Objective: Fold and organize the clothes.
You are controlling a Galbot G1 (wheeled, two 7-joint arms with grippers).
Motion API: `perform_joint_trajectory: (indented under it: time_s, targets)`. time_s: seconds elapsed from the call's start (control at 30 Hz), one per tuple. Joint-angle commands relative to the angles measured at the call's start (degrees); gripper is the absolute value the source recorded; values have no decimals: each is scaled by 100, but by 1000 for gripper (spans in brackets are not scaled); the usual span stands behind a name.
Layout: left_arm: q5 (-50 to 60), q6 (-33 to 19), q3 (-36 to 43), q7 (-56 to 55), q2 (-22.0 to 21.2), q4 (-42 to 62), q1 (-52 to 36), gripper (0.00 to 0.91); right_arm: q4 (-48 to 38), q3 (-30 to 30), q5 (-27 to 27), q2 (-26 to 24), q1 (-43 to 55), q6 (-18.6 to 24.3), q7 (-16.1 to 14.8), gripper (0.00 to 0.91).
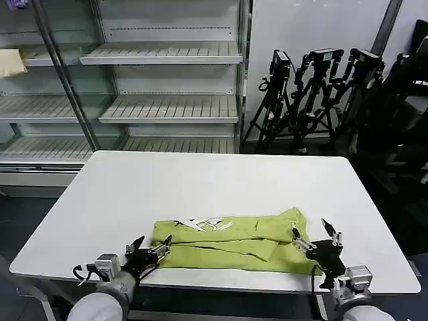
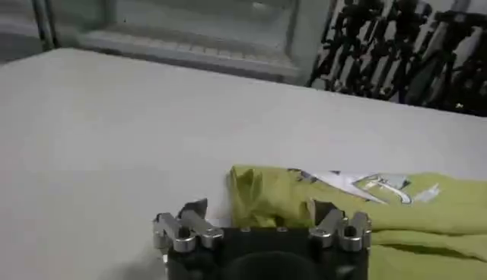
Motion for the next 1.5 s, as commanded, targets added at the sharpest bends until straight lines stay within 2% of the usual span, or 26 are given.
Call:
perform_joint_trajectory:
  time_s: [0.03, 0.37, 0.5, 0.6, 0.77, 0.87, 1.03, 1.17, 1.33, 1.5]
  targets:
    - [-210, -89, 465, -458, -109, 215, -84, 10, 182, 169, -41, 10, -186, -10, 28, 907]
    - [-92, -85, 548, -328, -128, 73, -46, 20, 153, 130, -47, 41, -139, -31, 94, 907]
    - [954, -294, 533, 355, -86, 179, -96, 10, -15, 30, -71, 55, -20, -73, 245, 907]
    - [1035, -229, 396, 405, -26, 250, -159, 10, -74, -6, -68, 76, 55, -134, 316, 907]
    - [1535, -467, -663, 1050, 332, 522, 17, 10, -65, 32, -59, 61, 64, -138, 319, 907]
    - [1296, -447, -1525, 1332, 822, 686, 39, 20, -68, 78, -55, 41, 83, -138, 311, 907]
    - [1332, -513, -2725, 1780, 1374, 1115, -77, 10, -129, 50, -65, 64, 126, -113, 314, 907]
    - [1594, -497, -3320, 2209, 1529, 1238, -171, 10, -144, 42, -69, 69, 130, -90, 312, 907]
    - [1878, -454, -2980, 2230, 1429, 658, -64, 10, -102, 56, -76, 59, 151, -95, 314, 907]
    - [2194, -331, -1755, 2161, 938, -177, 130, 10, -15, 110, -97, 37, 87, -110, 317, 907]
